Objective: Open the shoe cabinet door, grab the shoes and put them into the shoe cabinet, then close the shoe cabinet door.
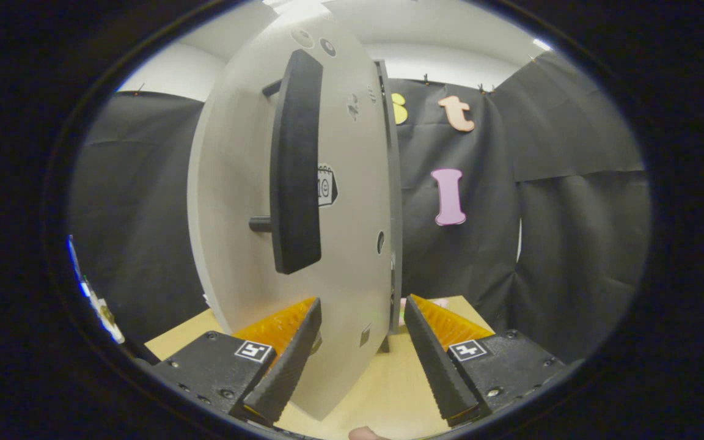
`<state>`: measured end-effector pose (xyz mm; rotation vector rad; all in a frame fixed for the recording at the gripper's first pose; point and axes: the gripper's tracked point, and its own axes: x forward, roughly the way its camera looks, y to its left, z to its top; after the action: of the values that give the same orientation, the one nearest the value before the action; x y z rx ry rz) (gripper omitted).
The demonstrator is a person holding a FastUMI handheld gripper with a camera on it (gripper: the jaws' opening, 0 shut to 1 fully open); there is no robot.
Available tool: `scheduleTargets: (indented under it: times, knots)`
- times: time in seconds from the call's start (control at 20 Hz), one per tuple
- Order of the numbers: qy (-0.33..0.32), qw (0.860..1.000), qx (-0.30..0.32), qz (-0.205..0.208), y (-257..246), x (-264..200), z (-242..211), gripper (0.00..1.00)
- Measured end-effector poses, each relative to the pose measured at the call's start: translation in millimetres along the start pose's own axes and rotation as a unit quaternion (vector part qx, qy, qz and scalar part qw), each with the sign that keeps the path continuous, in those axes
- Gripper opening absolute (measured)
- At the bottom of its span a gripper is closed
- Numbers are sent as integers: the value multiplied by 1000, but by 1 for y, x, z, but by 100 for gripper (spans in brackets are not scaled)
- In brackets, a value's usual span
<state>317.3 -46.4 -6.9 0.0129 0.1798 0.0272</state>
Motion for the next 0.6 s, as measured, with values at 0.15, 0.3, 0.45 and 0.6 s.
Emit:
scheduleTargets:
  times: [0.15, 0.3, 0.45, 0.6]
  knots:
    - [-13, 1000, -8, -2, 23, 13, 1, 91]
    - [-19, 999, -23, 22, 57, 27, -3, 91]
    - [-16, 992, 7, 123, 114, 30, -11, 91]
    - [2, 991, 14, 131, 122, 9, -20, 98]
